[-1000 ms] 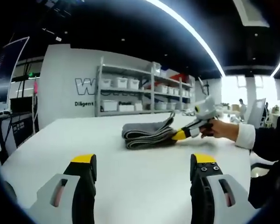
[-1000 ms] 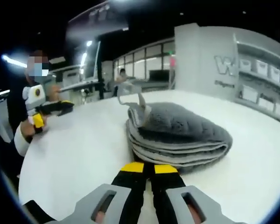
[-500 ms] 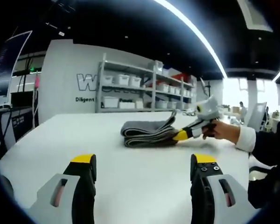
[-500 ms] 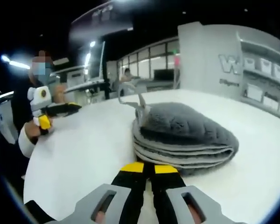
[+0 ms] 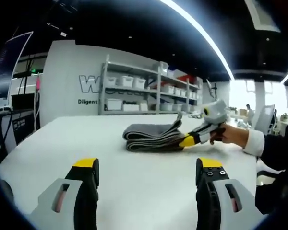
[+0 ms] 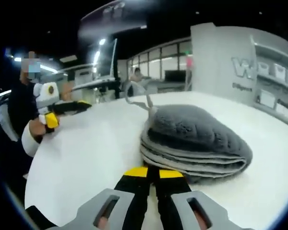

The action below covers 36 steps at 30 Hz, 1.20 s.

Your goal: Open the folded towel by lifting each exposed corner and separating the folded layers until the towel lies flat within the target outline without major curled edges

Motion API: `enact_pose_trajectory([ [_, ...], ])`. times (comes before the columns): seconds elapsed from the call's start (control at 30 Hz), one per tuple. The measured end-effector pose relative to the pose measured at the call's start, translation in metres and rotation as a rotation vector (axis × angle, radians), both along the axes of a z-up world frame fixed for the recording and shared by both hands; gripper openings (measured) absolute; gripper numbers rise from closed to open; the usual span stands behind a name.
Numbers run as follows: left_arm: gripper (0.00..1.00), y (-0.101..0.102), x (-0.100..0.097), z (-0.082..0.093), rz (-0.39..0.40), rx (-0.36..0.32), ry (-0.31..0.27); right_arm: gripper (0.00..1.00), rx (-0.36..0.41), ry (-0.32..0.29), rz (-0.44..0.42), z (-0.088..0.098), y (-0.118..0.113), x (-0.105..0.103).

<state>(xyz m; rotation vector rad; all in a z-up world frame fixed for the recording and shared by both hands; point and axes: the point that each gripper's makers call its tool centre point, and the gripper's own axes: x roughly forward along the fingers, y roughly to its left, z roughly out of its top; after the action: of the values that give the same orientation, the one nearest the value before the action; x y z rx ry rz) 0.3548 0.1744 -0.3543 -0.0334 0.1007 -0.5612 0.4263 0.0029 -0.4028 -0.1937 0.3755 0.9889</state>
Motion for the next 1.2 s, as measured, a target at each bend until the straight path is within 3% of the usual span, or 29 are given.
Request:
enact_pose_trajectory([
  [0.4, 0.81, -0.004, -0.001, -0.004, -0.017, 0.02, 0.008, 0.0, 0.002, -0.023, 0.112, 0.001, 0.02, -0.018],
  [0.8, 0.81, -0.008, -0.006, -0.006, -0.024, 0.024, 0.012, 0.06, -0.043, -0.13, 0.223, 0.008, 0.025, -0.03],
  [0.9, 0.81, -0.008, -0.005, -0.005, -0.025, 0.025, 0.011, 0.09, -0.03, -0.172, 0.238, 0.018, 0.021, -0.03],
  [1.0, 0.81, -0.008, -0.004, -0.006, -0.028, 0.029, 0.012, 0.13, -0.068, -0.264, 0.26, 0.022, 0.018, -0.029],
  [1.1, 0.81, -0.009, -0.007, -0.007, -0.027, 0.031, 0.014, 0.14, -0.085, -0.278, 0.276, 0.019, 0.016, -0.032],
  [1.2, 0.81, -0.009, -0.008, -0.006, -0.027, 0.028, 0.011, 0.15, -0.126, -0.347, 0.285, 0.02, 0.012, -0.031],
])
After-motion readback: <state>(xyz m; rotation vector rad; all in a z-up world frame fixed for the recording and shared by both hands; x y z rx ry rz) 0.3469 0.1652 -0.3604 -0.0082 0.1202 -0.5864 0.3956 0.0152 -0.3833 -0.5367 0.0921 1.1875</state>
